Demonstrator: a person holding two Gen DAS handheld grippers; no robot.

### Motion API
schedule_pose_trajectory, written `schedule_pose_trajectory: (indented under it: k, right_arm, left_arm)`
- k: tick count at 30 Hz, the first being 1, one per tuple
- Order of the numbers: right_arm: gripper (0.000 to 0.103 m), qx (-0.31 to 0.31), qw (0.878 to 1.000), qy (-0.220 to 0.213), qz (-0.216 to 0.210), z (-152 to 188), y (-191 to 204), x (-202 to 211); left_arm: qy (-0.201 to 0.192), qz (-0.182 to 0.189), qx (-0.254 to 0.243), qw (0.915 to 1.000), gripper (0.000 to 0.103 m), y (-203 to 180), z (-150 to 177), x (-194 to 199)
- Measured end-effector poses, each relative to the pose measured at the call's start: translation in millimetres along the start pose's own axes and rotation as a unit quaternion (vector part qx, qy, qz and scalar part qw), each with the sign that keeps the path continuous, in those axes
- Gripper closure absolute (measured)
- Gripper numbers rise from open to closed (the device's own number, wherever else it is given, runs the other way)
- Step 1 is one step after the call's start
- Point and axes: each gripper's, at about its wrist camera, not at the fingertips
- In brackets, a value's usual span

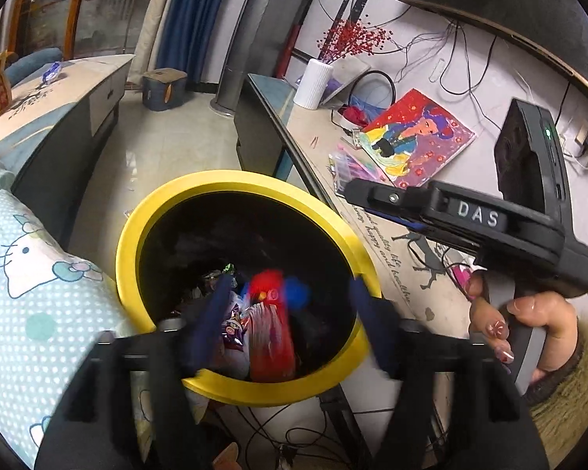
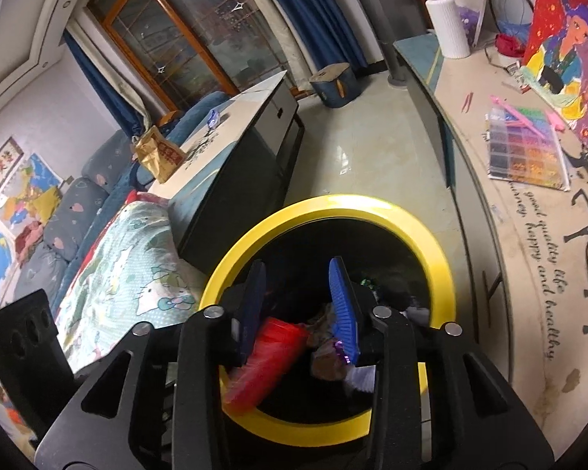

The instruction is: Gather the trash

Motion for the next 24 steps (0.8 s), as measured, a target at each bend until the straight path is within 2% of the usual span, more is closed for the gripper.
schedule_pose_trajectory:
  k: [1, 3, 5, 7, 9, 11, 15, 16, 17, 20, 22, 24]
  right_arm:
    - [0.066, 0.001, 1.0, -0.002, 0.002, -0.3, -0.4, 1.3]
    - [0.061, 0.005, 1.0, -0.007, 0.008, 0.4, -0.4, 5.4]
    - [0.059, 0.015, 1.0, -0.01, 0.017, 2.2, 2.8, 9.2]
    - [0.05, 0.022, 0.999, -0.016, 0.023, 4.6, 5.5, 14.1]
    - [0.047, 0.032, 0.999, -0.023, 0.028, 7.3, 10.1, 21.3]
    - [0.036, 0.042, 0.998, -0.03, 0.03, 9.3, 15.0, 27.5]
    - [0.031, 0.073, 0.995, -0.05, 0.036, 13.5, 29.5, 42.2]
    - [0.023, 0.078, 0.994, -0.06, 0.04, 15.0, 33.4, 46.8]
    - [0.02, 0.081, 0.994, -0.068, 0.043, 16.6, 36.2, 50.4]
    - [0.018, 0.096, 0.991, -0.082, 0.043, 23.1, 48.6, 60.9]
    - [0.011, 0.105, 0.989, -0.091, 0.043, 26.7, 57.3, 65.8]
    - [0.011, 0.121, 0.987, -0.099, 0.042, 31.3, 67.9, 70.7]
  left_arm:
    - [-0.002, -0.004, 0.0, 1.0, 0.025, 0.3, -0.8, 1.5]
    - [-0.006, -0.013, -0.006, 0.9999, 0.009, 0.1, -2.0, 5.3]
    - [-0.011, -0.021, -0.008, 0.9997, 0.008, 0.8, -2.7, 11.8]
    - [-0.018, -0.031, -0.008, 0.9993, 0.007, 1.6, -3.7, 19.7]
    - [-0.024, -0.043, -0.007, 0.9987, 0.007, 1.9, -5.0, 26.6]
    - [-0.029, -0.055, -0.004, 0.9981, 0.007, 2.6, -6.2, 33.3]
    - [-0.047, -0.074, 0.005, 0.9961, 0.007, 6.3, -5.6, 51.7]
    - [-0.05, -0.078, 0.007, 0.9957, 0.007, 7.1, -5.4, 55.4]
    - [-0.053, -0.083, 0.01, 0.9951, 0.007, 8.3, -5.0, 60.4]
    - [-0.067, -0.103, 0.013, 0.9923, 0.007, 13.3, -1.3, 77.6]
    - [-0.076, -0.111, 0.019, 0.9907, 0.007, 18.0, 1.4, 89.2]
    - [-0.087, -0.123, 0.022, 0.9884, 0.007, 21.6, 4.8, 102.3]
Point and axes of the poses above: each gripper's, at about its wrist camera, not at the fingertips, and x roughly against the way its jaws point, y to its left, z to its underside, and after that the axes turned 6 degrees about z, right-handed
